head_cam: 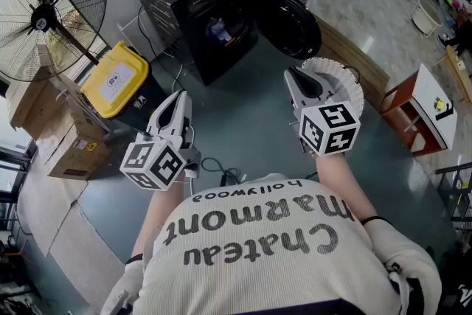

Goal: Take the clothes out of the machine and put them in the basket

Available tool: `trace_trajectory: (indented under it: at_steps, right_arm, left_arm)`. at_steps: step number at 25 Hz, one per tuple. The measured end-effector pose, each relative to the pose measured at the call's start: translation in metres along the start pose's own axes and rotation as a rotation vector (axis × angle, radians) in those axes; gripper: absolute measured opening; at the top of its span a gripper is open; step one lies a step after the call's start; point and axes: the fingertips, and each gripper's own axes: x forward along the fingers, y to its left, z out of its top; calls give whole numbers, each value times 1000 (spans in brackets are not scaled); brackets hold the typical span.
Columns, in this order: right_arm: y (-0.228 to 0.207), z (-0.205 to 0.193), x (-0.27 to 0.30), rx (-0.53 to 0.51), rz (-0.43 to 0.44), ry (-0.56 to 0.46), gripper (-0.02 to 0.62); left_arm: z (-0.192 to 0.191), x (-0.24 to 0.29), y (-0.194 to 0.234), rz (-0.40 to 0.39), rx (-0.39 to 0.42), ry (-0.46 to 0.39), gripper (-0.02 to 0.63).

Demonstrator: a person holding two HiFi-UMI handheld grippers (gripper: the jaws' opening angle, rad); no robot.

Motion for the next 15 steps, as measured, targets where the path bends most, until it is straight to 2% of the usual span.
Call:
trace_trajectory:
  at_steps: [8,15]
  right_arm:
    - [-13,-14,20,-11,8,35,48]
    - [-65,-7,81,26,26,35,48]
  left_arm:
    - [-13,25,14,7,-20,20,9]
    - [-6,93,36,34,-22,11,9]
